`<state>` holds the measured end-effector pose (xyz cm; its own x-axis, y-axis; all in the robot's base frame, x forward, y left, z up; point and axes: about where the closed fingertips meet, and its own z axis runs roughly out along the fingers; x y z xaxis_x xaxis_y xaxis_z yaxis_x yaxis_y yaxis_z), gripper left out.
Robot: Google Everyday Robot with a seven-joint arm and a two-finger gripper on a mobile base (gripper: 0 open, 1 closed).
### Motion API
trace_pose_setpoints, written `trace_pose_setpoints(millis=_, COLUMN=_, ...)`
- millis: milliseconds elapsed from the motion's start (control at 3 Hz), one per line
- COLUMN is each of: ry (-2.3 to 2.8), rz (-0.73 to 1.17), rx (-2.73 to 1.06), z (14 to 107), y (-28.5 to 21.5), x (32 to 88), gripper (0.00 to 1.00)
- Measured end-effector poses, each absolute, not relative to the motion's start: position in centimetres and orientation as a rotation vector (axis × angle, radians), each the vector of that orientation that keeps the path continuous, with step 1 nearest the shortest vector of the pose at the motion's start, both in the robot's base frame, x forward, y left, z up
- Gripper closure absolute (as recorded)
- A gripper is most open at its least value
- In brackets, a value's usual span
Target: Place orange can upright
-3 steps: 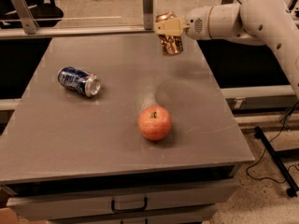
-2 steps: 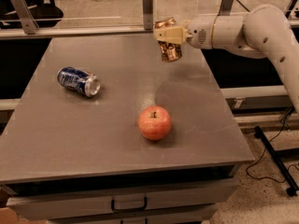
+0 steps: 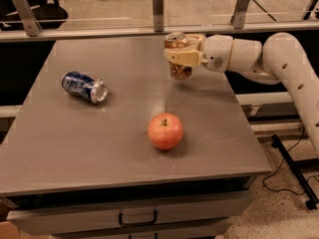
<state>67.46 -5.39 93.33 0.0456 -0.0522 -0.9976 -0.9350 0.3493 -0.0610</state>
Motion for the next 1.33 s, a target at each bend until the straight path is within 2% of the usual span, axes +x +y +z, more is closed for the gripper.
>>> trace_pose_setpoints(millis=333, ry=1.232, rz=0.888, rx=-1.037, z=92.4, y=-6.0, x=66.5, gripper=1.0)
trace_pose_setpoints(millis=667, ry=1.174, rz=0.913, rx=-1.043, z=91.7, y=-6.5, x=66.1, gripper=0.82)
trace_pose_setpoints(millis=1333, ry=1.14, rz=0.927, rx=-1.059, z=90.9, y=-7.3, x=65.5, gripper=0.35)
